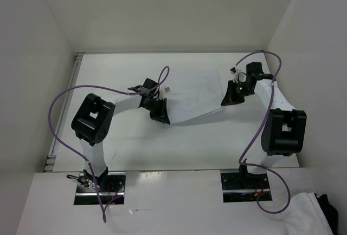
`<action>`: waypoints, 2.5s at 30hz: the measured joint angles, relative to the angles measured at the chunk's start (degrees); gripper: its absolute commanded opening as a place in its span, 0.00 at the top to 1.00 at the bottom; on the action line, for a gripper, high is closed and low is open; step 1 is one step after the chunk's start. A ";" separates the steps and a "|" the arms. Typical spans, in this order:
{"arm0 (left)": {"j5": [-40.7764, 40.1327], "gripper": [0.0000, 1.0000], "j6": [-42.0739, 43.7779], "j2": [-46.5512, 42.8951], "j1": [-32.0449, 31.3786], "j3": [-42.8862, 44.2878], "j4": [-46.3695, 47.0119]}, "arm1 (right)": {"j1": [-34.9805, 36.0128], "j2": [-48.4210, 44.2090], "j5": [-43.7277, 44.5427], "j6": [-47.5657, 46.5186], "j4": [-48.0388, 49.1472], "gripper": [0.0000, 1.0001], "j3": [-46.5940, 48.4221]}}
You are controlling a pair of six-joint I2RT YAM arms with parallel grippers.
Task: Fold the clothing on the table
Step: Fold the skirt
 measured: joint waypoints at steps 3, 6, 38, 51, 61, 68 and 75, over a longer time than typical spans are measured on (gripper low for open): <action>0.15 0.98 1.64 -3.48 0.81 1.84 -3.34 | -0.26 -1.16 -3.23 -1.55 -1.57 1.00 4.96; 0.59 0.93 2.84 -5.11 2.80 5.86 -4.92 | -1.36 -1.20 -7.15 -2.69 -1.97 1.00 8.00; 1.81 0.94 4.52 -4.79 10.91 31.19 -5.09 | -3.04 -2.58 -19.37 7.87 14.75 1.00 23.58; 4.11 0.58 5.62 -16.33 8.70 -10.47 -7.98 | -3.67 -5.99 -13.73 -11.80 -8.63 1.00 -0.90; 6.62 0.26 5.42 -17.38 7.93 -7.63 -7.39 | -4.00 -7.34 -12.07 -16.17 -11.23 1.00 -0.48; 12.37 0.26 1.97 -9.88 1.25 -6.36 -3.26 | -4.00 -6.91 -11.23 -16.15 -11.21 1.00 -0.48; 17.92 0.33 -0.83 2.01 -4.42 -2.60 -0.48 | -4.00 -6.69 -10.78 -15.69 -11.17 1.00 -0.48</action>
